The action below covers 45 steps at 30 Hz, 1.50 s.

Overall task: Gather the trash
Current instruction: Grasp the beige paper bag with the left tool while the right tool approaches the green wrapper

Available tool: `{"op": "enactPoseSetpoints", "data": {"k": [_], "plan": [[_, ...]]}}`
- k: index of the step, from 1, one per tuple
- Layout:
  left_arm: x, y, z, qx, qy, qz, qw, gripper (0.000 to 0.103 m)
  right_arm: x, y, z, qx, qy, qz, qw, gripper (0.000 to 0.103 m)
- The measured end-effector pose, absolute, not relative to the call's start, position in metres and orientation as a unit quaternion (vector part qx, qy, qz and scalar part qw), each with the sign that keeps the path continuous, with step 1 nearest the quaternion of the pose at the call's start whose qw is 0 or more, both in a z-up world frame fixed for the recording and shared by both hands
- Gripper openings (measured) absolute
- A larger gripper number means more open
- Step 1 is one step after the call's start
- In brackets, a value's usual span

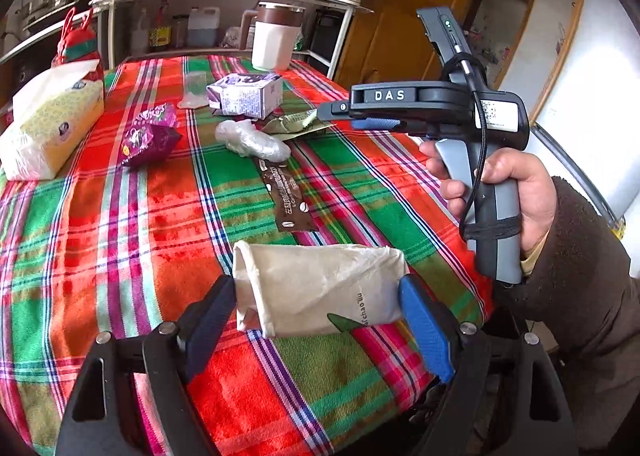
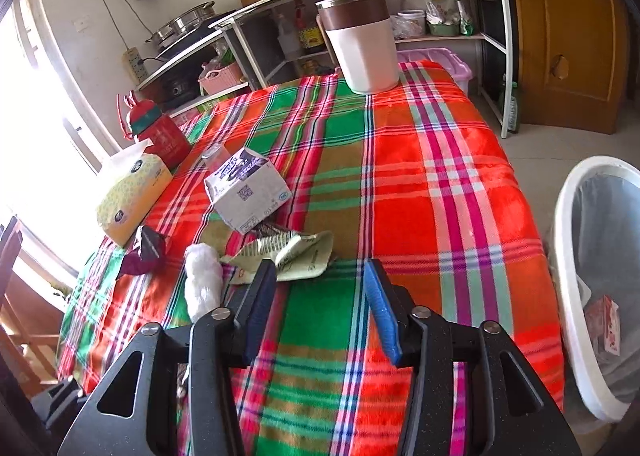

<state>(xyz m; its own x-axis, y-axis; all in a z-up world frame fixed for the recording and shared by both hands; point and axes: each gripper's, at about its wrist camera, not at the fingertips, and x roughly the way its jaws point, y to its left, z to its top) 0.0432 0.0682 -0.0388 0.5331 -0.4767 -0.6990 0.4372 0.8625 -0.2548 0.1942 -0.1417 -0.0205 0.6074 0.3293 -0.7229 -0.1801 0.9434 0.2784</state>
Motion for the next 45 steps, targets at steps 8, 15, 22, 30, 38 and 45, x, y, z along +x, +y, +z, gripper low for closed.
{"op": "enactPoseSetpoints", "data": {"k": [8,15,22,30,38,45], "plan": [[0.058,0.067,-0.044,-0.066,0.419,-0.249,0.871,0.085,0.218,-0.131,-0.03,0.096,0.443,0.147,0.879,0.055],[0.066,0.063,-0.047,-0.082,0.425,-0.24,0.869,0.085,0.218,-0.127,-0.035,0.099,0.447,0.155,0.875,0.051],[0.065,0.059,-0.046,-0.087,0.424,-0.215,0.875,0.083,0.217,-0.127,-0.035,0.108,0.441,0.159,0.876,0.035],[0.061,0.067,-0.045,-0.099,0.427,-0.202,0.876,0.077,0.208,-0.136,-0.029,0.13,0.428,0.172,0.878,0.018],[0.055,0.077,-0.041,-0.105,0.418,-0.186,0.883,0.067,0.195,-0.145,-0.024,0.152,0.414,0.177,0.88,0.011],[0.056,0.086,-0.037,-0.115,0.41,-0.183,0.886,0.037,0.185,-0.161,-0.028,0.183,0.418,0.174,0.872,0.01]]}}
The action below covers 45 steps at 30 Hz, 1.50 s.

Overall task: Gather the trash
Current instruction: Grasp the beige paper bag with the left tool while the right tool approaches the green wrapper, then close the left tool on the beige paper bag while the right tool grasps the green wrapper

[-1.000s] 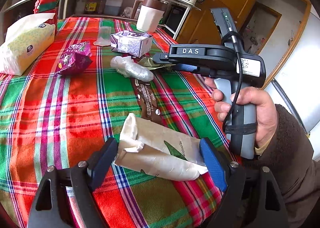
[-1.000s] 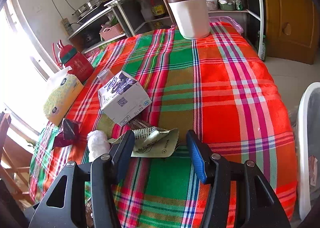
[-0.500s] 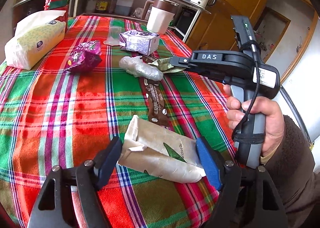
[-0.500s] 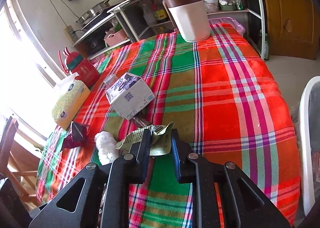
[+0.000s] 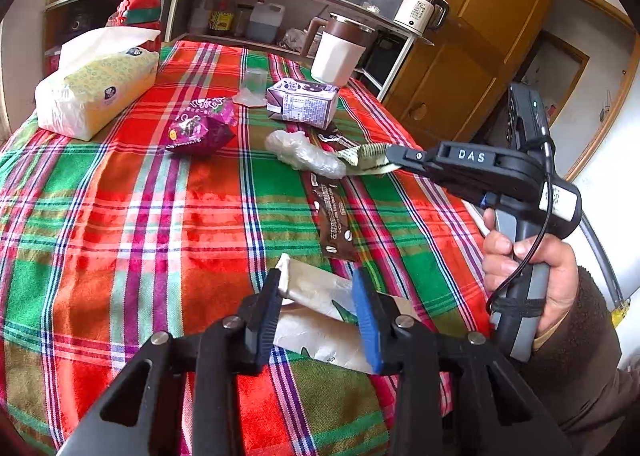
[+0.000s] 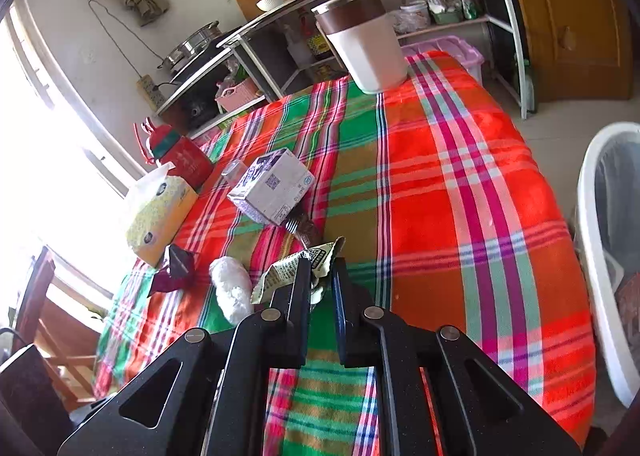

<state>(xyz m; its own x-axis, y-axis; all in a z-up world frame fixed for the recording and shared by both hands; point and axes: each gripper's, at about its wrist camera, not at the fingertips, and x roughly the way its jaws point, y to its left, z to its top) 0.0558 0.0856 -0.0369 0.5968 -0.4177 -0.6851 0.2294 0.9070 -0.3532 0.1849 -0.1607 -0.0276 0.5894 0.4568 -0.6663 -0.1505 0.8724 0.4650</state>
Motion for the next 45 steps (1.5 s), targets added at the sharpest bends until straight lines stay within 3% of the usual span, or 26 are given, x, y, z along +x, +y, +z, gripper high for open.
{"op": "enactPoseSetpoints", "data": {"k": [19,29,37,45], "plan": [[0.042,0.081,-0.037,-0.107,0.41,-0.177,0.888,0.037,0.135,-0.179,-0.036,0.13,0.422,0.187,0.878,0.01],[0.037,0.083,-0.033,-0.129,0.403,-0.183,0.887,0.03,0.104,-0.177,-0.039,0.091,0.409,0.216,0.882,0.009],[0.036,0.083,-0.023,-0.141,0.388,-0.187,0.892,0.024,0.094,-0.199,-0.022,0.13,0.378,0.225,0.889,0.008],[0.031,0.09,-0.031,-0.145,0.416,-0.172,0.881,0.029,0.091,-0.209,-0.027,0.144,0.381,0.216,0.887,0.008]]}}
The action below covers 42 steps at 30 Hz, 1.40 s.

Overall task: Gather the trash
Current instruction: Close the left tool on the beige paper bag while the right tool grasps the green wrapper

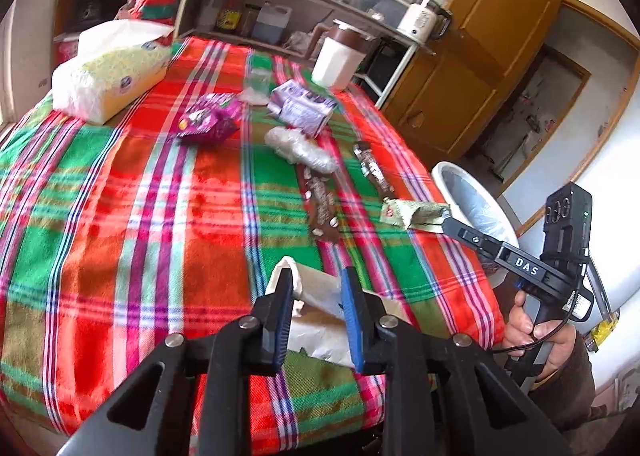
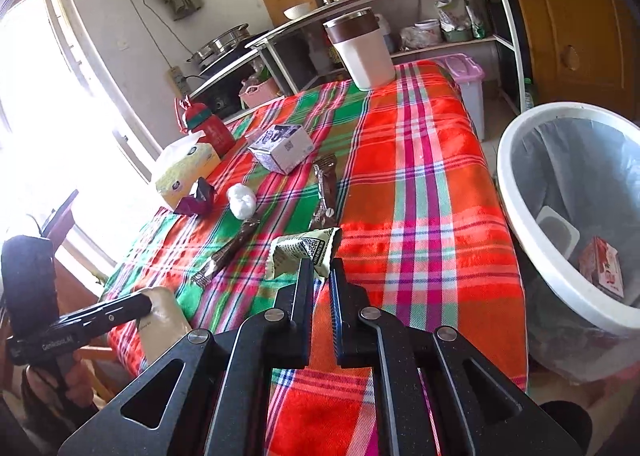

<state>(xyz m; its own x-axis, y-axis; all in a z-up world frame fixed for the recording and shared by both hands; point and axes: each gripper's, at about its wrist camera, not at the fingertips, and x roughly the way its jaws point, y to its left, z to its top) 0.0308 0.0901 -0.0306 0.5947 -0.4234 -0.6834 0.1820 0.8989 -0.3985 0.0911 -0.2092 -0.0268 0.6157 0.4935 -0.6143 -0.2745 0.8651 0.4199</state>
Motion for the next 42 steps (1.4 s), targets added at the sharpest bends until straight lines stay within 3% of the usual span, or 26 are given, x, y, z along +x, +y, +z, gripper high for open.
{"op": "enactPoseSetpoints", "data": {"k": [1,2,3,7,19,21,23,27,29,42], "plan": [[0.03,0.091,-0.031,-0.145,0.419,-0.169,0.88,0.038,0.09,-0.208,-0.027,0.143,0.382,0.218,0.887,0.008],[0.028,0.092,-0.032,-0.142,0.419,-0.168,0.881,0.055,0.089,-0.207,-0.028,0.141,0.381,0.221,0.886,0.008],[0.027,0.091,-0.034,-0.136,0.423,-0.162,0.881,0.062,0.088,-0.205,-0.028,0.14,0.381,0.222,0.886,0.008],[0.029,0.089,-0.044,-0.121,0.441,-0.143,0.878,0.075,0.084,-0.203,-0.032,0.14,0.386,0.232,0.882,0.008],[0.032,0.053,-0.044,-0.111,0.446,-0.175,0.871,0.078,0.074,-0.221,-0.036,0.15,0.387,0.223,0.882,0.008],[0.034,0.05,-0.044,-0.114,0.449,-0.176,0.868,0.074,0.073,-0.223,-0.035,0.151,0.386,0.222,0.882,0.008],[0.036,0.045,-0.044,-0.113,0.448,-0.18,0.868,0.057,0.073,-0.225,-0.035,0.154,0.385,0.221,0.883,0.008],[0.042,0.043,-0.039,-0.119,0.439,-0.174,0.873,0.04,0.072,-0.228,-0.034,0.158,0.383,0.219,0.883,0.008],[0.042,0.043,-0.035,-0.125,0.43,-0.18,0.876,0.017,0.071,-0.229,-0.032,0.158,0.379,0.218,0.885,0.008],[0.041,0.036,-0.011,-0.126,0.401,-0.185,0.888,0.013,0.071,-0.242,-0.013,0.178,0.347,0.221,0.894,0.008]]}}
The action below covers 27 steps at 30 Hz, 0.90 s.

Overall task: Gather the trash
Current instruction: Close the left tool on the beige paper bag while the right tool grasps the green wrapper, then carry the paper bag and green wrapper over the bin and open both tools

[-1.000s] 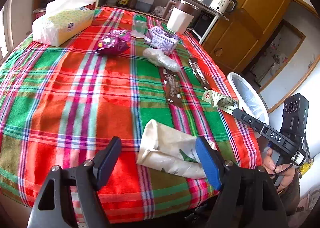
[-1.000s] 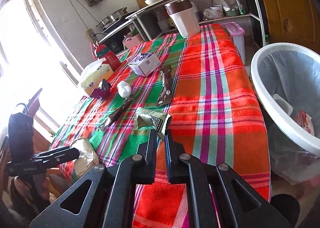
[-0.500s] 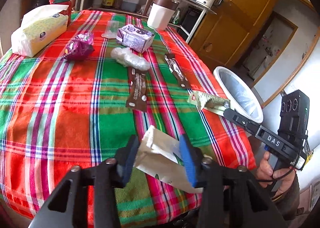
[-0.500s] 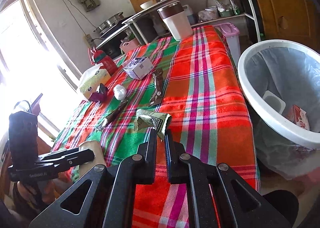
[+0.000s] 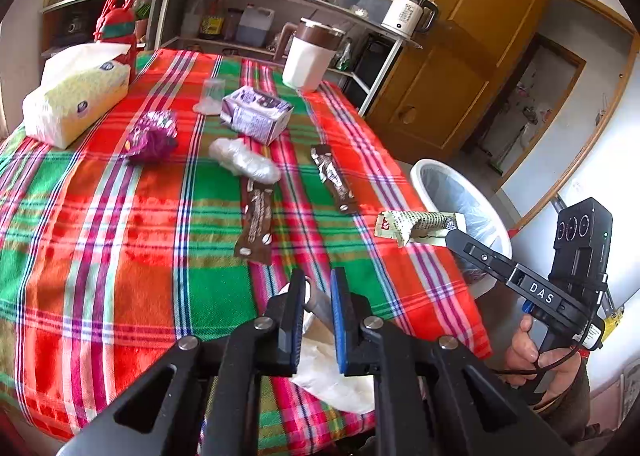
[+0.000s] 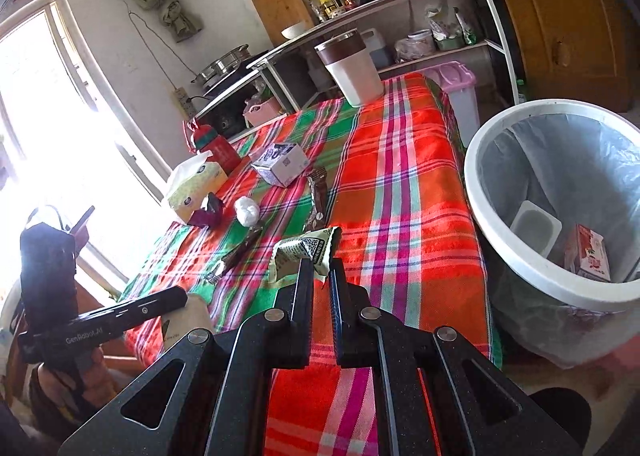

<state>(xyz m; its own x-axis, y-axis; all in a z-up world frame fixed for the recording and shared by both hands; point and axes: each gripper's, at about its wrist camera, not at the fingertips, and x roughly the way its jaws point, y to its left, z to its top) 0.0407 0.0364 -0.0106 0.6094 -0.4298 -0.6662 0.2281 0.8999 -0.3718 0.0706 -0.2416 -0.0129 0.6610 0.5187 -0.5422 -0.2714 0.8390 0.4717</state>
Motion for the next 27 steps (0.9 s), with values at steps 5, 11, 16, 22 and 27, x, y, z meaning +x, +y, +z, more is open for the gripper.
{"op": "enactPoseSetpoints", "data": {"k": [5,11,16,22,27], "plan": [[0.046,0.027,0.005,-0.118,0.384,-0.198,0.894,0.009,0.07,-0.249,-0.002,0.184,0.332,0.215,0.9,0.008],[0.052,0.016,0.016,-0.115,0.373,-0.212,0.896,0.009,0.066,-0.26,0.006,0.19,0.319,0.206,0.905,0.008],[0.046,0.013,0.012,-0.092,0.384,-0.208,0.895,0.009,0.063,-0.264,0.008,0.191,0.314,0.202,0.908,0.008],[0.04,0.01,-0.01,-0.05,0.416,-0.157,0.894,0.078,0.061,-0.265,0.005,0.193,0.315,0.209,0.906,0.008],[0.05,0.002,-0.034,-0.046,0.467,-0.145,0.871,0.078,0.061,-0.264,0.004,0.193,0.316,0.21,0.905,0.008]]}}
